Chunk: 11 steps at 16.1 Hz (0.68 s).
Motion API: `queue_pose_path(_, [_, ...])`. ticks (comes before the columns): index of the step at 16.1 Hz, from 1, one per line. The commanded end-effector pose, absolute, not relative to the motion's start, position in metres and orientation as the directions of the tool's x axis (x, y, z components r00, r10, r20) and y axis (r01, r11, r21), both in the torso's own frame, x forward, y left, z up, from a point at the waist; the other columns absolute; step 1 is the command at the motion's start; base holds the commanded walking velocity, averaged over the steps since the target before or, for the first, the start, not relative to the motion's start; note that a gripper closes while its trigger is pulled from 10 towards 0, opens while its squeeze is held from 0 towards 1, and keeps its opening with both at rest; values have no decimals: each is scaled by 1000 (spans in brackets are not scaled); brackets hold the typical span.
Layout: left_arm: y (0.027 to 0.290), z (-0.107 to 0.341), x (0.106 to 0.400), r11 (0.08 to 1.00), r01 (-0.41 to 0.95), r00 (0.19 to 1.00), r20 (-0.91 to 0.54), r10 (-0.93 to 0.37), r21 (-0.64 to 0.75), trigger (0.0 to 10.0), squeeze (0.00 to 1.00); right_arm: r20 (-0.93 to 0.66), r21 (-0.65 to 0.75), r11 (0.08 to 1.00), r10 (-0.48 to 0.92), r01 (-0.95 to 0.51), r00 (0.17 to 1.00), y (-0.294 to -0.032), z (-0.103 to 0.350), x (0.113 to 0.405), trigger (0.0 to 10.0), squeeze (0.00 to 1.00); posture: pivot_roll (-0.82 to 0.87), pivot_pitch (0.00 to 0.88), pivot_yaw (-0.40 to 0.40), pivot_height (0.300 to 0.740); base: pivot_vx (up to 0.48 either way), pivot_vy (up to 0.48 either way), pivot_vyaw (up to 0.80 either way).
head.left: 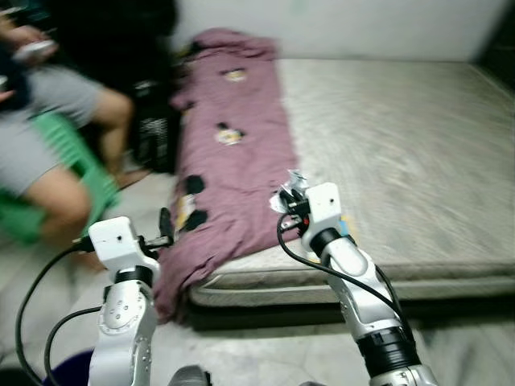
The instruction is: Clean up the room
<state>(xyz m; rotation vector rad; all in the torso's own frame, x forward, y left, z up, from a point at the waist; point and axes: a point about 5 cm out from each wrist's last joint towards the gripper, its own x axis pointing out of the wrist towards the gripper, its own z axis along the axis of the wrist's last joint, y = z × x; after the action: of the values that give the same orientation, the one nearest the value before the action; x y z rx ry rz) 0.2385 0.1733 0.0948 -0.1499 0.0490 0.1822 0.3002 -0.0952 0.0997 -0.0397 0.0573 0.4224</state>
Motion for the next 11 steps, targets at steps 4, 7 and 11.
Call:
queue_pose_path(4, [170, 100, 240, 977, -176, 984, -44, 172, -124, 10000, 0, -21, -67, 888, 455, -455, 890, -92, 109, 301, 10000, 0, -41, 0, -14, 740, 0, 0, 800])
queue_pose_path(7, [171, 100, 240, 978, -178, 984, -41, 175, -110, 10000, 0, -15, -84, 881, 466, -466, 885, -91, 111, 303, 10000, 0, -37, 0, -16, 740, 0, 0, 783])
queue_pose_path(11, [172, 99, 240, 979, -186, 982, -33, 183, -87, 10000, 0, -15, -75, 876, 476, -476, 879, -90, 111, 304, 10000, 0, -32, 0, -18, 740, 0, 0, 783])
